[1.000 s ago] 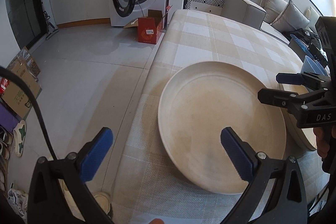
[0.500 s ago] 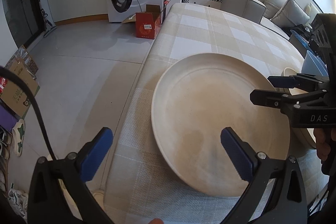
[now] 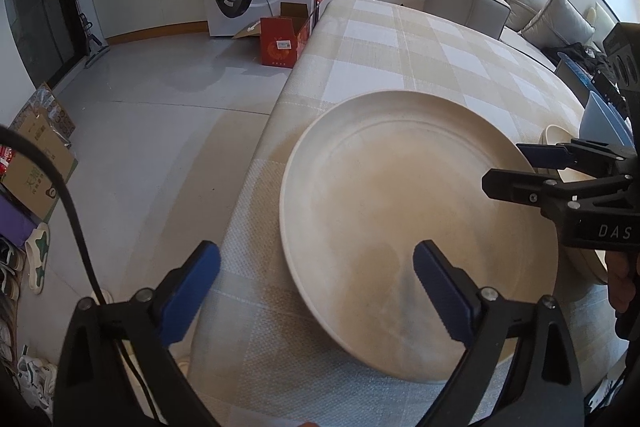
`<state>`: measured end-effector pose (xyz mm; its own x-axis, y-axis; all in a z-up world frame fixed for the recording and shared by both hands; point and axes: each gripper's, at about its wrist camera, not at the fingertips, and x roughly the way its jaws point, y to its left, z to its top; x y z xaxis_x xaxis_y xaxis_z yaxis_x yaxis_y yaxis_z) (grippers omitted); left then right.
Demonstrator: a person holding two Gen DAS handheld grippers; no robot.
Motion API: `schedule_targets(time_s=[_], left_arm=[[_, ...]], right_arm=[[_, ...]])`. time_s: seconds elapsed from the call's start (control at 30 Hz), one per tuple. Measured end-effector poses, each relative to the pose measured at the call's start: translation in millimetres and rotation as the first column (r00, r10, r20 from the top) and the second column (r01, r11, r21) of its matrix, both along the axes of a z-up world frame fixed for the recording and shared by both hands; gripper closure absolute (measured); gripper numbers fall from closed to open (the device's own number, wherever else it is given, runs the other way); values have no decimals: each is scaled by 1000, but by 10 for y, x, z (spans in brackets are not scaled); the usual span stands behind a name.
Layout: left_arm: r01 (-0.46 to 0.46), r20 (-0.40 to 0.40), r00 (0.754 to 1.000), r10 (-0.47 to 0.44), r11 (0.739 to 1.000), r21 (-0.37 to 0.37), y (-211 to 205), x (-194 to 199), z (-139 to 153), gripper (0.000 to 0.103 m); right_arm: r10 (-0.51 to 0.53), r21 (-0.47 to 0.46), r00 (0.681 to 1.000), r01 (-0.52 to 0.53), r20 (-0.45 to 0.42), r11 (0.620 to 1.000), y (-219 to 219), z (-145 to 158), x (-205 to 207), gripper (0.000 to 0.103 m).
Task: Organize plates and bowls
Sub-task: 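Close the left gripper on the plate rim while the right gripper closes on it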
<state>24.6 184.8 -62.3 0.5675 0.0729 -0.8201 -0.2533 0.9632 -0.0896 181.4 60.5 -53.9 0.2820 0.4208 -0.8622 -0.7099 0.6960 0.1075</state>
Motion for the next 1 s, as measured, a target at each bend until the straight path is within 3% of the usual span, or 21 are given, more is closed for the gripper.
schedule_targets(time_s=[0.1,0.17,0.23,0.3,0.5,0.93,1.0], left_arm=[[1,-2,1000,-1,1000,-1,-3,-3,-2,12],[5,-3,1000,-5,1000,-9,-4,-5,-2,23],[5,-7,1000,-5,1000,-12,-1,-4,-4,27],[12,-7,1000,-13,1000,-20,-7,-5,-3,40],[35,-8,999,-35,999,-39,-36,-5,-10,56],[12,-13,1000,-12,1000,-9,-28,-58,30,60],[7,-14,1000,-7,1000,-4,-18,-59,39,60]], right_arm=[[0,2,1000,0,-2,1000,0,-1,-2,36],[1,3,1000,-1,-3,1000,-1,-1,-4,36],[0,5,1000,0,-4,1000,-12,6,-7,36],[-2,9,1000,2,-5,1000,-17,11,-2,36],[-4,-5,1000,4,6,1000,-21,12,-21,44],[-26,0,1000,26,15,1000,-44,27,-23,60],[-33,-4,999,33,15,999,-44,22,-16,66]])
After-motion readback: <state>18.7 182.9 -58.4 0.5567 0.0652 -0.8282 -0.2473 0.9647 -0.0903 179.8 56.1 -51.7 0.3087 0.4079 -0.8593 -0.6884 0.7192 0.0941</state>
